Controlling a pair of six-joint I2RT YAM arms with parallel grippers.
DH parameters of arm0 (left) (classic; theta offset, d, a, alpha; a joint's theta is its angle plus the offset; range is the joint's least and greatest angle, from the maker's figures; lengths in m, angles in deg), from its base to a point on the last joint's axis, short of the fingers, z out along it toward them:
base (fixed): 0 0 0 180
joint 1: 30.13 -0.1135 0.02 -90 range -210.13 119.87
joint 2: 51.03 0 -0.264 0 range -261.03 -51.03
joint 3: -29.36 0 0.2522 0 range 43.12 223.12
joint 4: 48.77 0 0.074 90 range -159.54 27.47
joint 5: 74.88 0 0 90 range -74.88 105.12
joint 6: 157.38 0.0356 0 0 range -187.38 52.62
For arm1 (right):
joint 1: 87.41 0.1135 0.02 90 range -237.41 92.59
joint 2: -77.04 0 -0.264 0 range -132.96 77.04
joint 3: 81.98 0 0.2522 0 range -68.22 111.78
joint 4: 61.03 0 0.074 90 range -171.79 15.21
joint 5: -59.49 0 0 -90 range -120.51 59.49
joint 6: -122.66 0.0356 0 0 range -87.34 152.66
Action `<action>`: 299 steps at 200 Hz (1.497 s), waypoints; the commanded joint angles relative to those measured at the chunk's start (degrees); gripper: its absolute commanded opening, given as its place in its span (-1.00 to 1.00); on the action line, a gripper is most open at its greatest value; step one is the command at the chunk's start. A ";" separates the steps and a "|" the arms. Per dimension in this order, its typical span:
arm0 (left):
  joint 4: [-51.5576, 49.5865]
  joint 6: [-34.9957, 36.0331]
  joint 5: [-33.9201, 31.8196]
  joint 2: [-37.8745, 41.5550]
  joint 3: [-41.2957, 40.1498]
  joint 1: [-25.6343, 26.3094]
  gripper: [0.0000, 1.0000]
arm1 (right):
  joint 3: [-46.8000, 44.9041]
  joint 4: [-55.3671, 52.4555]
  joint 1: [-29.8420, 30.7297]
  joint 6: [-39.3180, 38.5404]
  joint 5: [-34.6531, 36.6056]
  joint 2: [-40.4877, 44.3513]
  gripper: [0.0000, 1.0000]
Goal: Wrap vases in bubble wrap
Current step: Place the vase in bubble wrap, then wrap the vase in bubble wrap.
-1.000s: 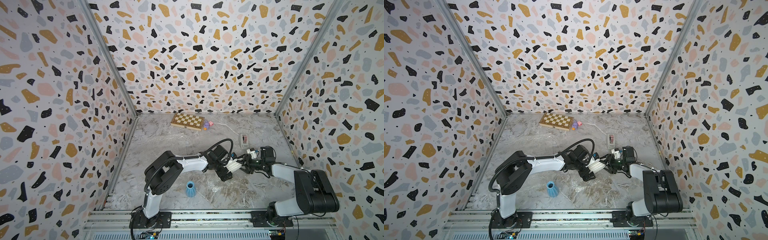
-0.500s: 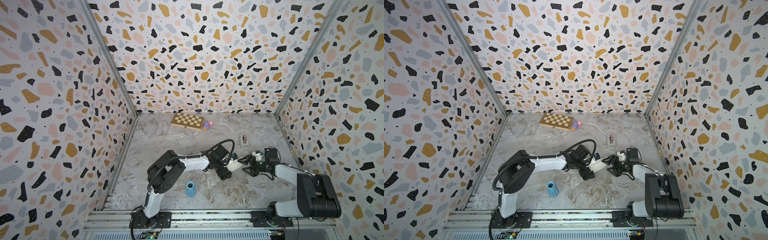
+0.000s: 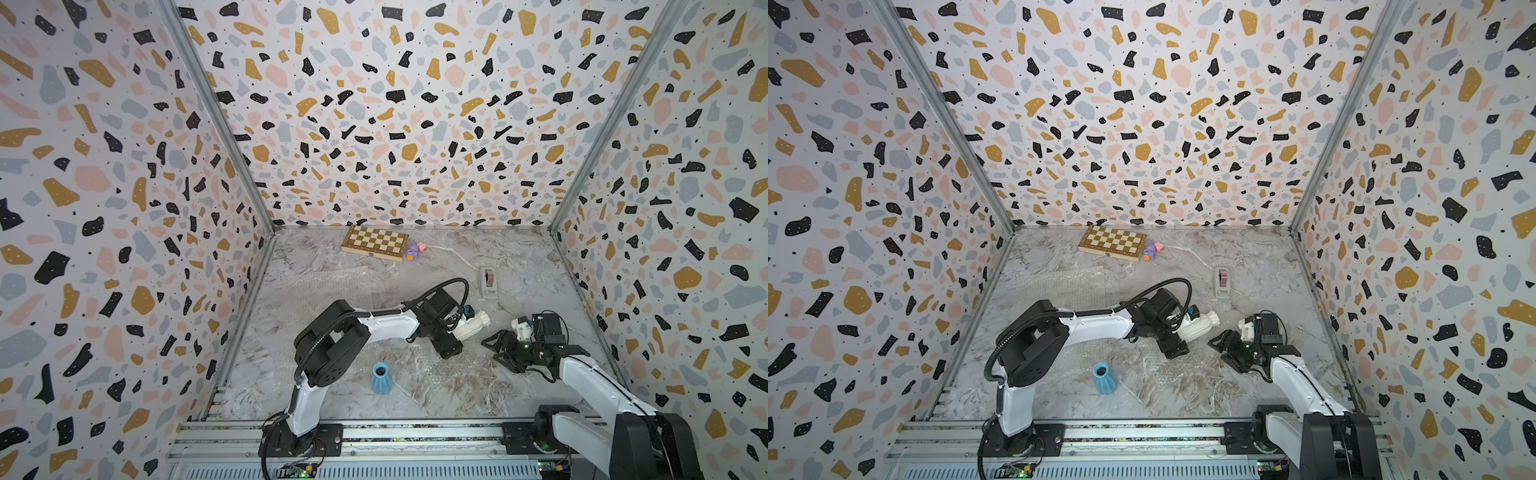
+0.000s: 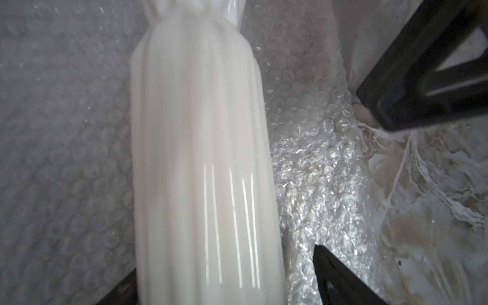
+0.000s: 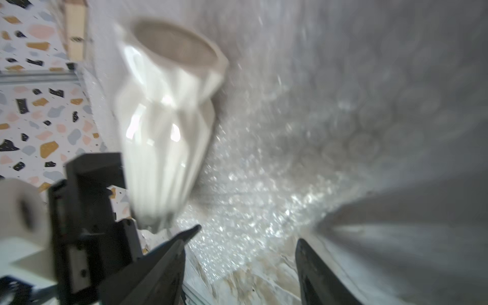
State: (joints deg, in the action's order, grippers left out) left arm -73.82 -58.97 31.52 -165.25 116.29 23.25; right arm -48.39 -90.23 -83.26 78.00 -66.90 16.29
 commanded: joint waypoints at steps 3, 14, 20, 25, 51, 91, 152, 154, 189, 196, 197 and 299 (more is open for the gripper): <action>0.55 -0.98 1.35 2.08 0.99 -0.12 0.73 | -0.74 3.49 2.22 4.04 0.74 -1.40 0.26; 0.51 -1.43 1.27 2.86 0.51 -0.19 0.74 | -2.21 6.34 2.28 5.71 0.63 -1.87 0.22; 1.37 -1.91 1.26 3.09 0.32 -0.21 0.75 | -2.74 7.81 2.34 6.35 0.30 -2.29 0.21; 2.15 -2.15 1.33 3.27 0.28 -0.30 0.75 | -2.82 8.59 2.36 6.61 0.30 -2.78 0.19; 2.33 -4.46 2.14 4.20 0.49 -0.84 0.73 | -2.82 10.99 2.36 7.38 0.98 -4.89 0.09; 2.60 -6.99 2.32 3.36 1.54 -1.02 0.57 | -2.95 14.15 2.45 8.88 1.23 -5.88 -0.29; 1.27 -7.90 2.85 2.20 2.19 -1.28 0.34 | -3.06 15.54 2.01 10.29 -1.04 -5.21 -0.85; 1.27 -7.95 2.85 2.23 2.10 -1.25 0.32 | -2.99 15.47 2.01 10.23 -1.06 -5.11 -0.86; 1.27 -9.02 3.10 1.70 1.53 -1.34 0.24 | -2.27 14.37 1.35 9.90 -1.79 -3.02 -1.00; 1.27 -9.33 3.19 2.01 1.01 -1.31 0.23 | -1.91 13.47 1.33 9.76 -2.06 -2.65 -1.00; 1.23 -9.44 3.19 2.04 0.97 -1.29 0.22 | -1.82 13.31 1.32 9.72 -2.09 -2.59 -1.00; 4.62 -18.30 10.16 4.87 -3.25 -0.70 0.07 | 8.14 3.10 0.67 11.56 -2.71 2.05 -1.00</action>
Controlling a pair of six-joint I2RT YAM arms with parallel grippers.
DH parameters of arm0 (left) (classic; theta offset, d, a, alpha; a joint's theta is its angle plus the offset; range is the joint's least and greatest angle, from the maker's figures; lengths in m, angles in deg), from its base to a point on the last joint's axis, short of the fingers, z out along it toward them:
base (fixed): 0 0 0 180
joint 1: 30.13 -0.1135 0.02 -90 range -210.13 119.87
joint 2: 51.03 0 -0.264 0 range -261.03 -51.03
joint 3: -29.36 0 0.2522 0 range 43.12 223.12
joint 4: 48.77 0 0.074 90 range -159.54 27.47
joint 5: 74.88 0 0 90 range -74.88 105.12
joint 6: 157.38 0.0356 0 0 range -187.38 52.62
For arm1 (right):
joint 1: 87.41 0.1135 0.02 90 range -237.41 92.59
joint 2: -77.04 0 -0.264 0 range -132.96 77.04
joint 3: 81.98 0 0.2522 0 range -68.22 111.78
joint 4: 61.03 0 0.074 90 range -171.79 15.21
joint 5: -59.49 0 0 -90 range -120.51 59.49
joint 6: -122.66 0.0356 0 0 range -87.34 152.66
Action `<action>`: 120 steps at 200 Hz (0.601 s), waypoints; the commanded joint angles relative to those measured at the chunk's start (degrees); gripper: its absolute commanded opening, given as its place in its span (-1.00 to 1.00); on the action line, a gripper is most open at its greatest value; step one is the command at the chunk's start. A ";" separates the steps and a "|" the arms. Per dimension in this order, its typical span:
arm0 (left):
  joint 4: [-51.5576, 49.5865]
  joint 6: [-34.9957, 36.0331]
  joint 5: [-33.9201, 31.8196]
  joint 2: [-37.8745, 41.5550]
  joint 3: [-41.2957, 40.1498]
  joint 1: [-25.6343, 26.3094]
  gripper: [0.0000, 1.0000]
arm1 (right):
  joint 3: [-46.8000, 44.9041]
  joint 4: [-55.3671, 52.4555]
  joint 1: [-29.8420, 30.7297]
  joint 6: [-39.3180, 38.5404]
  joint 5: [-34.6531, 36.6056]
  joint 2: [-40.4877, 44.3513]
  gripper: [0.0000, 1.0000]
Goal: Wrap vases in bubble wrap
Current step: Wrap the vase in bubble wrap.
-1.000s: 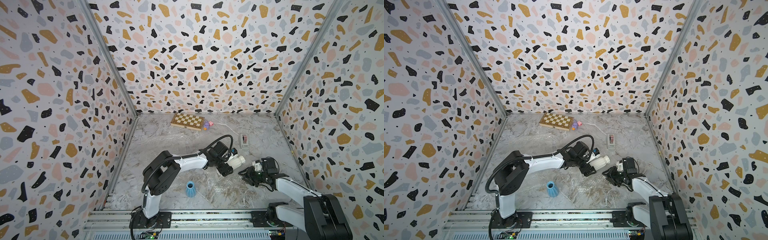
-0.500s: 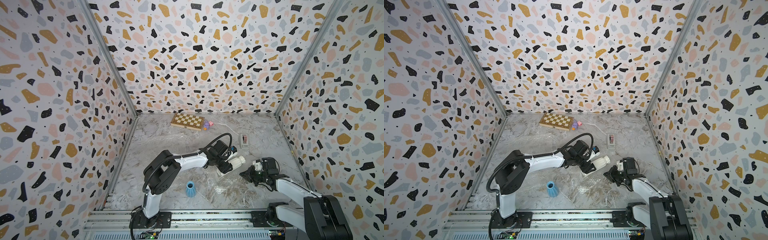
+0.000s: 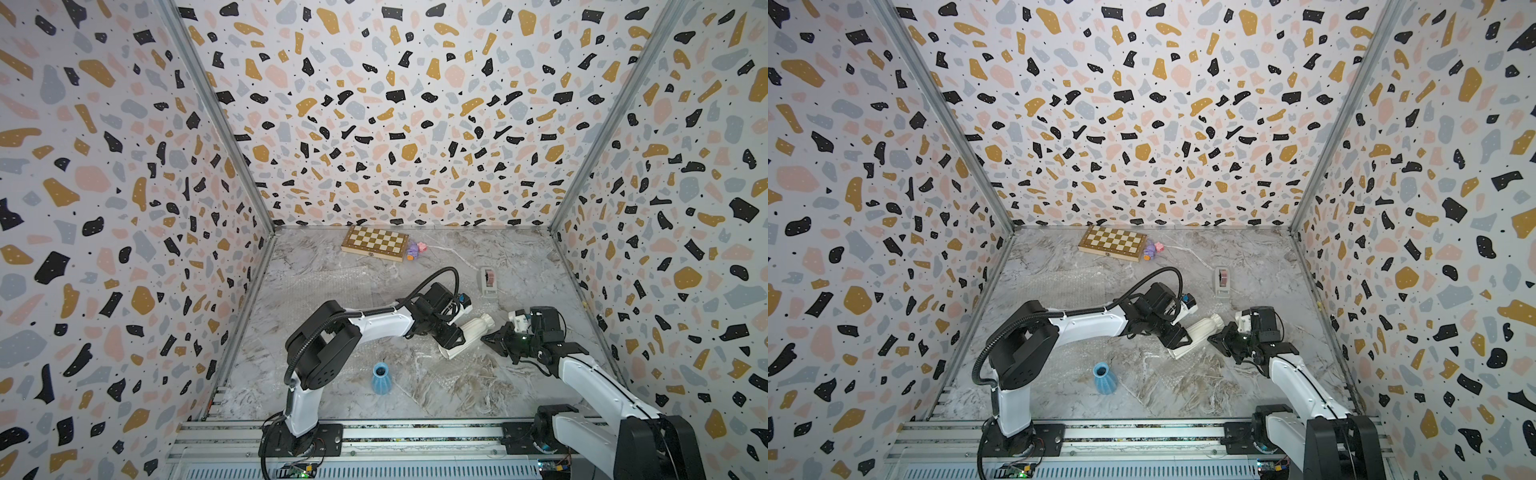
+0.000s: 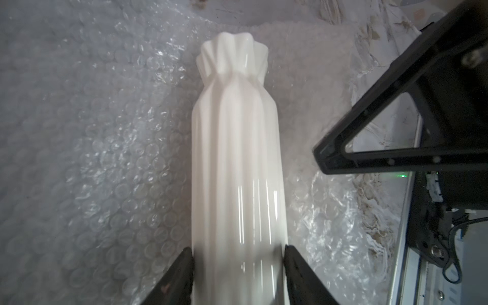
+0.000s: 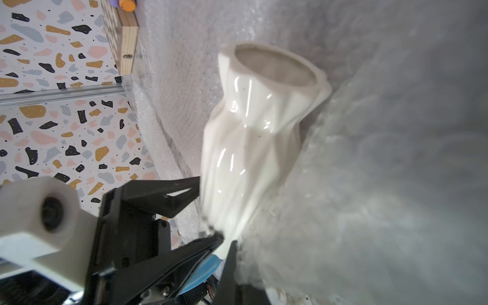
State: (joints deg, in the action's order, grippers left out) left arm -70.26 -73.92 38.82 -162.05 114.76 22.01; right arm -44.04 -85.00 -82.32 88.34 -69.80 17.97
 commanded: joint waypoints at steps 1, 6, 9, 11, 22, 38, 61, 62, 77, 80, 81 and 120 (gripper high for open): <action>1.14 -3.41 2.81 1.72 -1.79 0.57 0.07 | 3.86 -2.10 -0.30 1.29 0.19 0.27 -1.00; 1.93 -3.82 2.93 1.69 -2.21 0.56 0.07 | 4.29 -1.85 -0.15 1.69 0.22 -0.18 -1.00; 2.44 -4.08 3.17 1.69 -2.39 0.59 0.07 | 4.68 -1.83 0.03 1.83 0.41 -0.58 -1.00; 2.85 -4.26 3.43 1.69 -2.58 0.57 0.07 | 4.94 -1.71 0.13 1.90 0.54 -0.78 -1.00; 3.45 -4.69 3.70 1.28 -2.67 0.59 0.07 | 6.50 -1.48 0.98 2.03 1.81 -2.02 -1.00; 4.21 -5.30 3.84 1.11 -2.83 0.59 0.07 | 8.55 -0.83 2.39 2.78 3.80 -3.65 -1.00; 5.06 -5.06 3.32 1.99 -3.56 0.51 0.10 | 9.17 1.95 4.15 3.90 4.58 -7.54 -1.00; 4.99 -5.02 3.30 2.02 -3.54 0.51 0.10 | 9.19 2.04 4.23 3.95 4.58 -7.72 -1.00; 4.45 -4.35 3.69 1.87 -3.33 0.51 0.12 | 10.45 2.72 5.77 3.73 6.10 -10.15 -1.00; 4.66 -4.35 3.74 1.86 -3.45 0.49 0.12 | 10.63 2.97 6.05 3.73 6.39 -10.57 -1.00; 4.70 -4.40 3.73 1.86 -3.49 0.45 0.12 | 10.67 3.08 6.15 3.73 6.58 -10.69 -1.00; 6.10 -4.50 2.45 4.10 -6.02 -0.34 0.16 | 12.82 4.47 7.90 3.52 8.61 -16.03 -0.98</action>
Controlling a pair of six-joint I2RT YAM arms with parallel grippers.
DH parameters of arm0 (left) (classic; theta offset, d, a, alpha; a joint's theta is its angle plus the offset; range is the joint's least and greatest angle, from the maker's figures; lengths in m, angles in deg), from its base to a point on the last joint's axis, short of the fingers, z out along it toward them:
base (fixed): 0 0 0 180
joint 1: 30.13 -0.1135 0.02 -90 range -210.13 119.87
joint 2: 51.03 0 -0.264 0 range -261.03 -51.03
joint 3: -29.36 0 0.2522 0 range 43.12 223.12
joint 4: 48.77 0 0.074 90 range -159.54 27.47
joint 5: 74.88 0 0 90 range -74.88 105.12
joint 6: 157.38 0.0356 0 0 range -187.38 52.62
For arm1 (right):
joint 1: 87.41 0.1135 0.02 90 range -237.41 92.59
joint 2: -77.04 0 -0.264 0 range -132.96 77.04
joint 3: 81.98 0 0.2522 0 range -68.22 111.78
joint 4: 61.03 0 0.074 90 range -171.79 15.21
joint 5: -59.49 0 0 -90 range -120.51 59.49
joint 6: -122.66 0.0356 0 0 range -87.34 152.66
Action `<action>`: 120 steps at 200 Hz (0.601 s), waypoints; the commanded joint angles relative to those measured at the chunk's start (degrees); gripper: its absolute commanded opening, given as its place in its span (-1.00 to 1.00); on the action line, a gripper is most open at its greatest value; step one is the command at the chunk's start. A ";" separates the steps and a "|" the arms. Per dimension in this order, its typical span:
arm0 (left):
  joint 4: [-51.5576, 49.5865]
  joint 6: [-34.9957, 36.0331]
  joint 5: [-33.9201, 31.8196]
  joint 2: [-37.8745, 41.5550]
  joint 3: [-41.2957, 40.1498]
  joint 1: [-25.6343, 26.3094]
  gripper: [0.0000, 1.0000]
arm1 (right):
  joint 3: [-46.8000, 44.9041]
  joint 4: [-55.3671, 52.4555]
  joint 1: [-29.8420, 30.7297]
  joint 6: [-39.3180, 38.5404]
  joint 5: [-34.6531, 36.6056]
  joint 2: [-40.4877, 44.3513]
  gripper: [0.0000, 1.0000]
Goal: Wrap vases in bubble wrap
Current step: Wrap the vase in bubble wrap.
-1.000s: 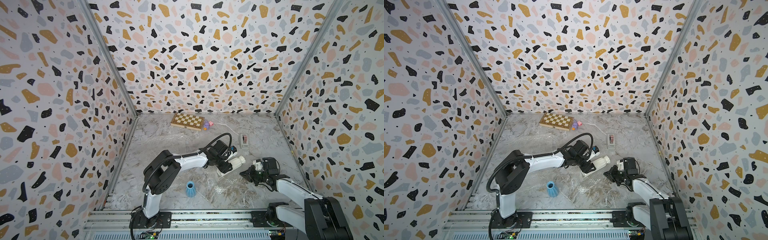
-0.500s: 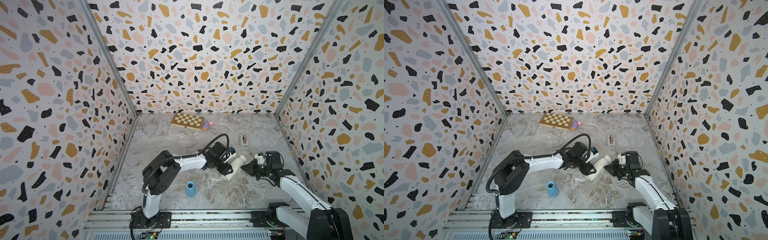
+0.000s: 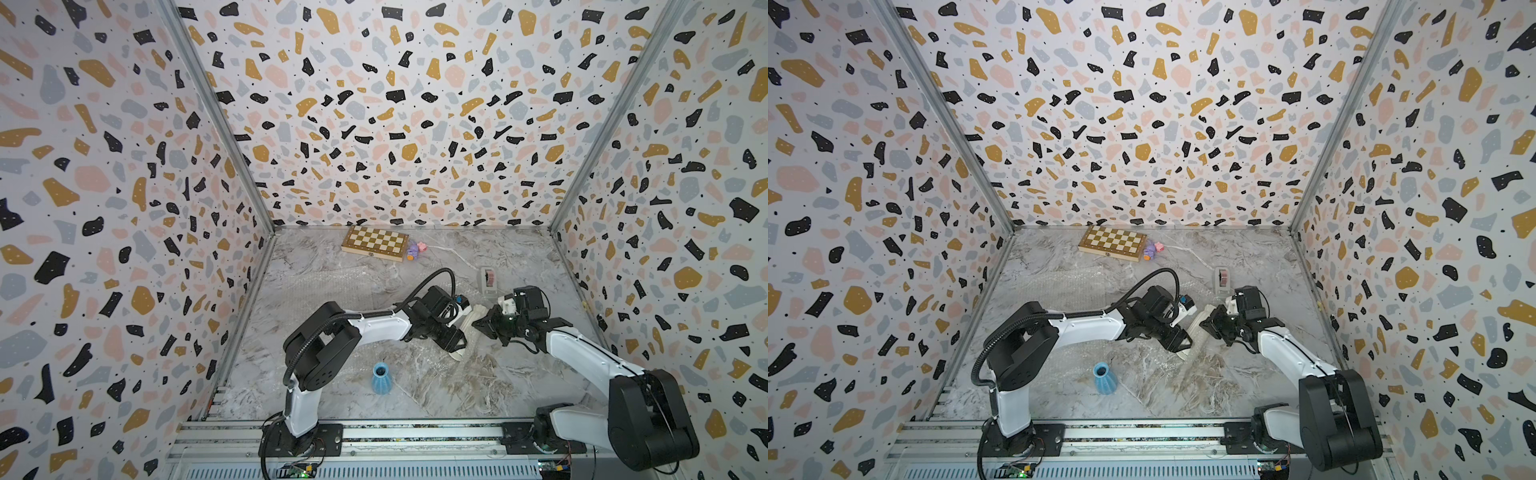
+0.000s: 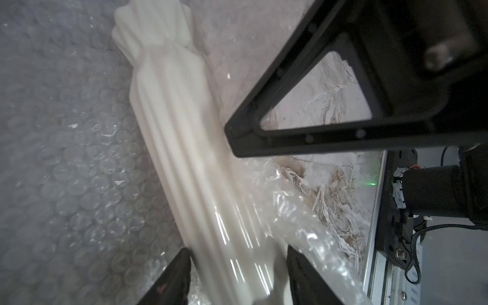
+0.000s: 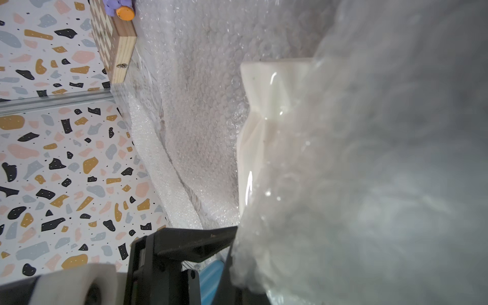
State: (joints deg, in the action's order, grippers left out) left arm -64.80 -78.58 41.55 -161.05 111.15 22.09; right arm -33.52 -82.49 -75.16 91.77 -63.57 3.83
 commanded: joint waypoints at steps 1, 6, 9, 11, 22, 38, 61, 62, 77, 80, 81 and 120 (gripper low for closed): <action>0.66 0.10 -0.31 3.25 -2.52 -0.44 0.16 | 2.30 1.97 0.75 0.02 2.38 -2.00 -0.98; 0.68 -0.24 -0.49 3.87 -2.90 -0.86 0.17 | 2.24 2.12 0.83 -0.11 2.53 -2.46 -0.98; 0.37 -0.43 -0.73 4.25 -3.04 -1.10 0.17 | 2.17 2.16 0.92 -0.17 2.68 -2.65 -0.98; -0.01 -0.47 -0.94 4.50 -3.07 -1.30 0.18 | 2.14 2.12 1.00 -0.19 2.83 -2.84 -0.98; -1.86 -0.77 -2.19 5.94 -3.35 -2.15 0.21 | 2.13 2.25 1.17 -0.39 3.55 -3.32 -0.97; -3.53 -1.19 -6.27 9.18 -4.89 -2.87 0.24 | 2.58 2.43 1.28 -0.95 4.10 -4.38 -0.93; -3.34 -1.35 -8.24 13.94 -6.55 -2.85 0.29 | 3.19 1.71 1.37 -2.19 4.97 -5.70 -0.90; -3.22 -1.36 -8.20 14.12 -6.62 -2.80 0.29 | 3.19 1.72 1.37 -2.22 4.99 -5.75 -0.90; -3.03 -1.40 -9.70 15.87 -6.41 -2.18 0.29 | 3.14 1.70 1.37 -2.65 5.10 -6.36 -0.85; -3.09 -1.21 -9.89 16.03 -6.22 -2.08 0.29 | 3.10 1.74 1.37 -2.68 5.10 -6.48 -0.84; -3.05 -1.20 -9.90 16.04 -6.19 -2.02 0.29 | 3.14 1.78 1.37 -2.68 5.06 -6.49 -0.84; 0.51 -0.86 -8.06 11.38 -4.34 -0.18 0.23 | 3.70 1.99 1.90 -2.94 5.64 -7.35 -0.57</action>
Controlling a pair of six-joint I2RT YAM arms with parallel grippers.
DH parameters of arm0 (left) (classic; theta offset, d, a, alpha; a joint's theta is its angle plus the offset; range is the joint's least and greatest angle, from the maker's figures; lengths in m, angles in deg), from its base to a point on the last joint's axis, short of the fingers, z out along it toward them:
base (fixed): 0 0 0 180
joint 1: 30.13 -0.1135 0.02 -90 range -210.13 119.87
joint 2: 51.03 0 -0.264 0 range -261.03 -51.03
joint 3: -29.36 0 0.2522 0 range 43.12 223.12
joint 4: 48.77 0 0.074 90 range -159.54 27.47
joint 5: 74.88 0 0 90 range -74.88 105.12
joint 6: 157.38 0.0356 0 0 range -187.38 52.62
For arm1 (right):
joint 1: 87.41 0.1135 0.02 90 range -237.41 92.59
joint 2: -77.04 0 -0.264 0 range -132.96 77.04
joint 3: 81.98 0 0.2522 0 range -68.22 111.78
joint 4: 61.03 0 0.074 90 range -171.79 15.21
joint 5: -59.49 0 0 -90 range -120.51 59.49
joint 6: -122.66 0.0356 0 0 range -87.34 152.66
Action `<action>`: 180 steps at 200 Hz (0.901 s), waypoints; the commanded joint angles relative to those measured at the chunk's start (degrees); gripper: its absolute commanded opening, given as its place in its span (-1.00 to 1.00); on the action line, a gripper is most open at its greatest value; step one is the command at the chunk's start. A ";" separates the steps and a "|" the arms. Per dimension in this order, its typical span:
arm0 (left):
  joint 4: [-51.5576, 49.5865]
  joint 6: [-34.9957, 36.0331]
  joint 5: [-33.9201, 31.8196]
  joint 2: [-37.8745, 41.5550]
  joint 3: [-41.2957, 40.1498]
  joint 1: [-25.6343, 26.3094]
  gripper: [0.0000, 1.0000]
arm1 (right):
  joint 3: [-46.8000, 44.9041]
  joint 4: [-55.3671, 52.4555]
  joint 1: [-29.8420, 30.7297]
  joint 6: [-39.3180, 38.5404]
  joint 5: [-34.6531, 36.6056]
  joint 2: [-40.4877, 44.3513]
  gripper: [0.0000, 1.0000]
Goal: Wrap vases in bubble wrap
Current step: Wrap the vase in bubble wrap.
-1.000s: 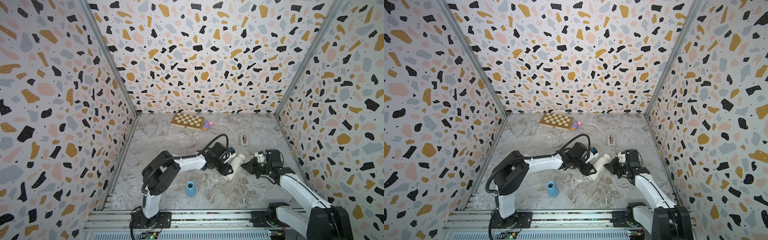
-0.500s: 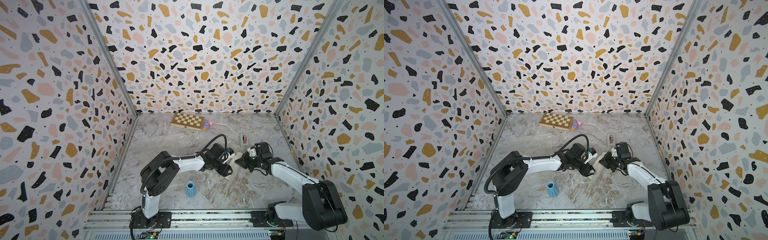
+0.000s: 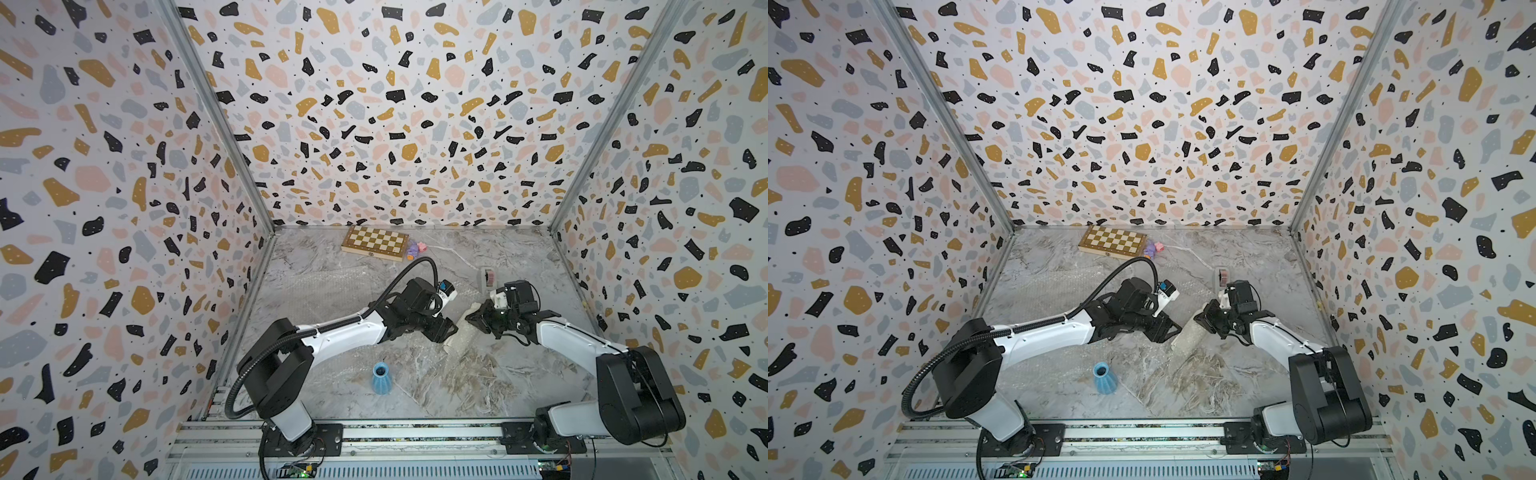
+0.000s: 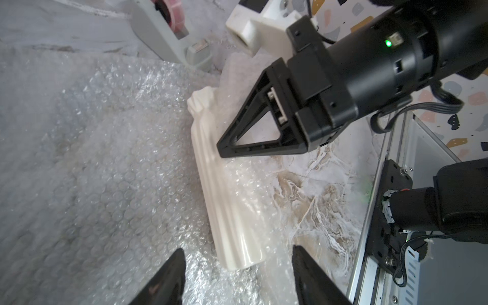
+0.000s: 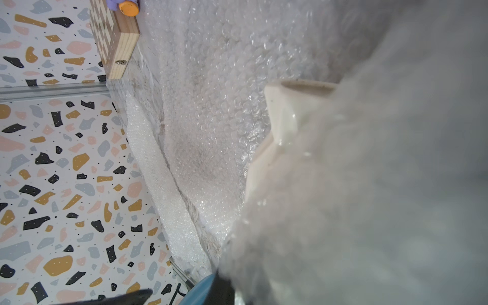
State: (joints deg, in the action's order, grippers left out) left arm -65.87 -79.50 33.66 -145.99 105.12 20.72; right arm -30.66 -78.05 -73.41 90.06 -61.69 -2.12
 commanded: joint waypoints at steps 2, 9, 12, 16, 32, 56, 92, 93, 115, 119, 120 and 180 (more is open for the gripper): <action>1.80 0.03 -0.37 -3.95 1.71 1.19 0.22 | 0.84 -2.47 0.15 -1.24 3.65 -1.48 -0.57; 2.81 -0.09 -0.84 -4.65 1.58 1.35 0.21 | 0.93 -2.38 0.11 -1.18 3.42 -1.77 -0.52; 3.30 -0.25 -1.07 -4.97 1.49 1.29 0.21 | 0.98 -2.35 0.15 -1.16 3.32 -1.86 -0.49; 3.83 -0.74 -1.33 -5.37 1.38 1.26 0.20 | 1.06 -2.27 0.15 -1.16 3.24 -1.80 -0.46; 3.34 -1.67 -1.94 -7.68 2.45 1.26 0.18 | 1.28 -2.44 0.15 -1.07 3.64 -1.29 -0.36; 4.20 -4.10 -4.02 -10.36 2.59 1.21 0.05 | 2.10 -2.79 -0.07 -1.09 3.40 -0.74 -0.20; 5.52 -6.25 -5.90 -11.09 0.01 0.93 0.00 | 4.87 -6.45 -1.14 -4.19 3.57 1.15 -0.05; 5.44 -6.30 -5.89 -11.15 0.03 0.88 0.00 | 5.01 -6.60 -1.15 -4.43 3.57 1.22 -0.05; 4.56 -7.55 -6.71 -10.98 -0.57 0.66 -0.03 | 7.92 -12.89 -2.21 -8.85 5.98 4.04 0.23; 4.77 -7.83 -6.80 -10.66 -0.96 0.58 -0.03 | 8.12 -13.97 -2.49 -9.42 6.65 4.87 0.31; 4.84 -7.87 -6.74 -10.54 -1.02 0.62 -0.03 | 8.13 -14.23 -2.58 -9.51 6.79 5.10 0.34; 5.07 -13.97 -5.89 -9.11 -2.57 -0.24 -0.04 | 2.00 -15.87 -6.23 -11.43 4.03 10.63 0.59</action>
State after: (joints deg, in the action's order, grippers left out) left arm -59.84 -89.66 29.58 -156.04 104.33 21.29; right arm -25.61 -91.37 -79.68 79.97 -56.45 9.34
